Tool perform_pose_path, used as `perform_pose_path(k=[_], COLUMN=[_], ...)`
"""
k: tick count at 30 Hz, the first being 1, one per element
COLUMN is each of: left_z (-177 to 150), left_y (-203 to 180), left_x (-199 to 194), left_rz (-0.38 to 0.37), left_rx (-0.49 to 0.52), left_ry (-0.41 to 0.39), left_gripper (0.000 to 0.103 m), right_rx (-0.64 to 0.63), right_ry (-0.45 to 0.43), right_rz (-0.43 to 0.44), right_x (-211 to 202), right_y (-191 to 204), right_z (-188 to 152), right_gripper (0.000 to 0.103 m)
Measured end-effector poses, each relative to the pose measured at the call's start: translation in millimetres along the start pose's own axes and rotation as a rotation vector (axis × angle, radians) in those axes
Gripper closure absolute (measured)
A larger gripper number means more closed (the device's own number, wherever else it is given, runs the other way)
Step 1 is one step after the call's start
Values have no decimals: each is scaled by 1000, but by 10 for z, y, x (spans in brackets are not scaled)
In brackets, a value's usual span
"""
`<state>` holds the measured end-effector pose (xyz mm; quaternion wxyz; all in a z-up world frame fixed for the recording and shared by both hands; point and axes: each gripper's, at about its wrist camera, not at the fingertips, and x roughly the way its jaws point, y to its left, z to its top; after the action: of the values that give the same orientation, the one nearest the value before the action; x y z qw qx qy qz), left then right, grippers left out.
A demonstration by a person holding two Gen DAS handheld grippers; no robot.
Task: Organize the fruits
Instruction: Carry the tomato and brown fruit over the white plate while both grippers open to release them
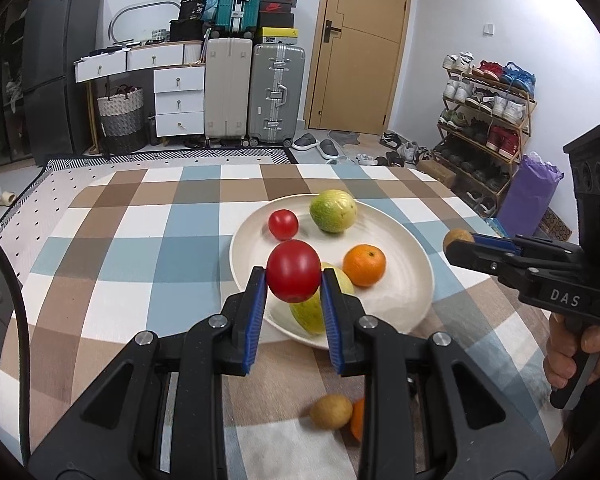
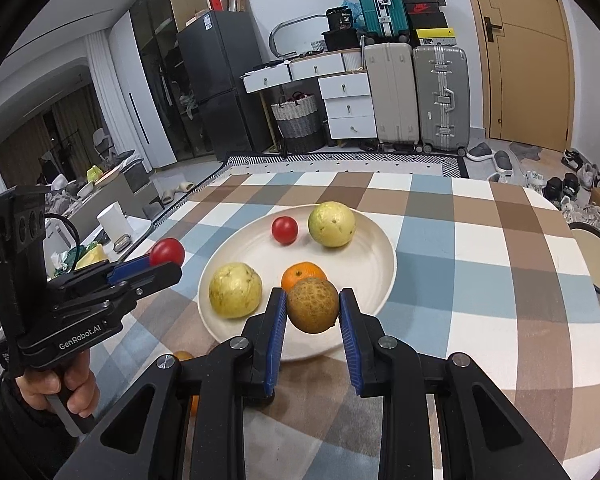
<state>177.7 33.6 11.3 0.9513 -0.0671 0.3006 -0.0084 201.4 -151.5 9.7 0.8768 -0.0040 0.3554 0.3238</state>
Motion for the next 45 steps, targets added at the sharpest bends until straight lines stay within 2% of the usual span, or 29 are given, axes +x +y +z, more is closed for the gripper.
perform_pose_path(k=[3, 13, 33, 36, 38, 45], left_z=[26, -6, -64, -74, -77, -81], left_y=[29, 97, 39, 32, 19, 11], left_x=[87, 318, 341, 329, 331, 313], left_rz=[3, 15, 15, 3, 5, 12], left_rx=[0, 6, 43, 45, 49, 51], left_ry=[7, 29, 51, 52, 56, 47], left_gripper=[79, 79, 79, 79, 79, 77], right_rx=[17, 25, -16, -10, -10, 12], right_ry=[8, 35, 70, 59, 56, 51], right_rz=[16, -32, -36, -32, -43, -49], right_x=[63, 286, 414, 398, 391, 382], right_y=[-24, -124, -54, -66, -70, -116], right_z=[28, -53, -143, -144, -147, -144], right_gripper=[76, 76, 75, 69, 61, 52])
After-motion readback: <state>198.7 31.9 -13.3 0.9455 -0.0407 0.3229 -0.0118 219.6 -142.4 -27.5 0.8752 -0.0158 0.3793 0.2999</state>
